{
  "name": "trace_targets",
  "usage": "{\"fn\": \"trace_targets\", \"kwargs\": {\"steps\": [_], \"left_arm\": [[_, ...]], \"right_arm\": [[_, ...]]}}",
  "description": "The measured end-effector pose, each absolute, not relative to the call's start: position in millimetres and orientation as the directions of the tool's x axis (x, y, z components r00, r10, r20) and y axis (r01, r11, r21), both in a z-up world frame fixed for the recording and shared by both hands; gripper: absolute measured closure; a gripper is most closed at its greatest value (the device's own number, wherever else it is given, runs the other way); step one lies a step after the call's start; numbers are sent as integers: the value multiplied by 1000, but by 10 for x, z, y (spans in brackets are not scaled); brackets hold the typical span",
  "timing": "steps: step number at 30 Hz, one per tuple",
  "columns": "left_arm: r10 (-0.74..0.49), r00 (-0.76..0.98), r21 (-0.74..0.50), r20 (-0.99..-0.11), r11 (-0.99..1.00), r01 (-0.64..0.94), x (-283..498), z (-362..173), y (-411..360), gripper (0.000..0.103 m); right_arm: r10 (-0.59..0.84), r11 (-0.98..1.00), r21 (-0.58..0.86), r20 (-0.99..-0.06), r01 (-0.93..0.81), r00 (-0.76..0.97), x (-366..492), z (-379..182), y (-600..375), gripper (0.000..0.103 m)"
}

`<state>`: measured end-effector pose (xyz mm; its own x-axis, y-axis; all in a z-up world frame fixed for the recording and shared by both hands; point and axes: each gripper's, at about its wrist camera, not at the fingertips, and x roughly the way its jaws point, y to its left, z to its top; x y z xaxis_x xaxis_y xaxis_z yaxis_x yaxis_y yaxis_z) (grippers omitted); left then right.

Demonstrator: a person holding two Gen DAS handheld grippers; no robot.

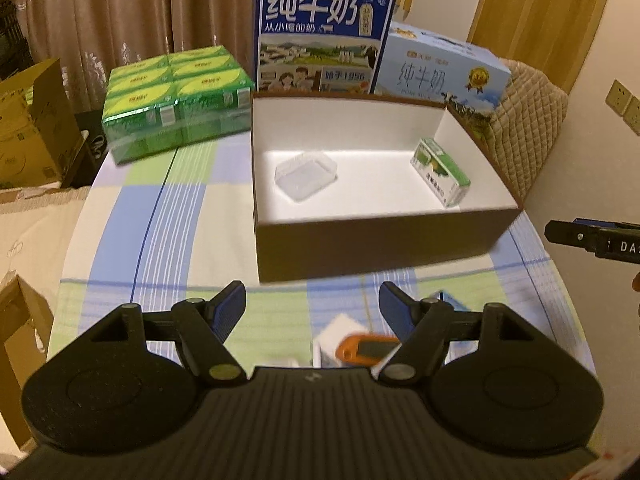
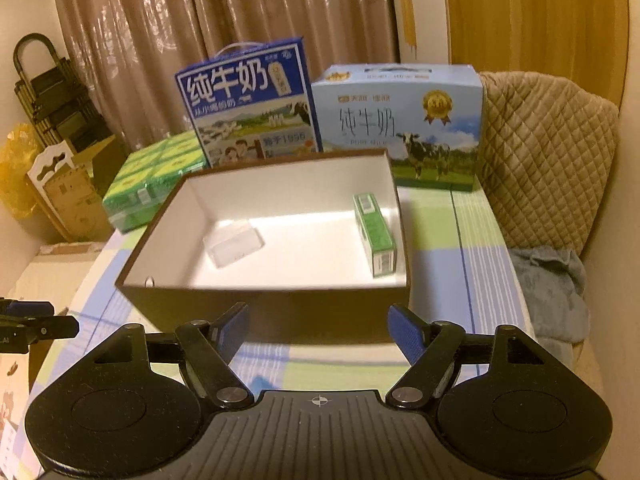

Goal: Organize rigid objects
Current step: 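Withdraw both tools from the box back toward the pile, then grasp the white WiFi repeater with the left tool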

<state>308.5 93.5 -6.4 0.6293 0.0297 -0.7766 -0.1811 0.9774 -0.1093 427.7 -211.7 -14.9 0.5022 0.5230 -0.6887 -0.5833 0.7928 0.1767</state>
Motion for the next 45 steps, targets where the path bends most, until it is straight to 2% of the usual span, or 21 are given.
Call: {"fn": "trace_targets", "kwargs": {"steps": [16,29,45], "left_arm": [[-32,515,-137,-857,976,-167,2543,-557,686,33],[-66,477,-150,-876,979,-141,2486,-798,457,33],[-43,477,-126,-878,982,-144,2581,-1122,307,33]], "right_arm": [[479,787,186,-785,-588,393,3685,-583,-2404,30],[456,763,180,-830,-621,320,3448,-863,-2479,30],[413,787,187,-867,-587,278,3507,-1127,-2613,30]]}}
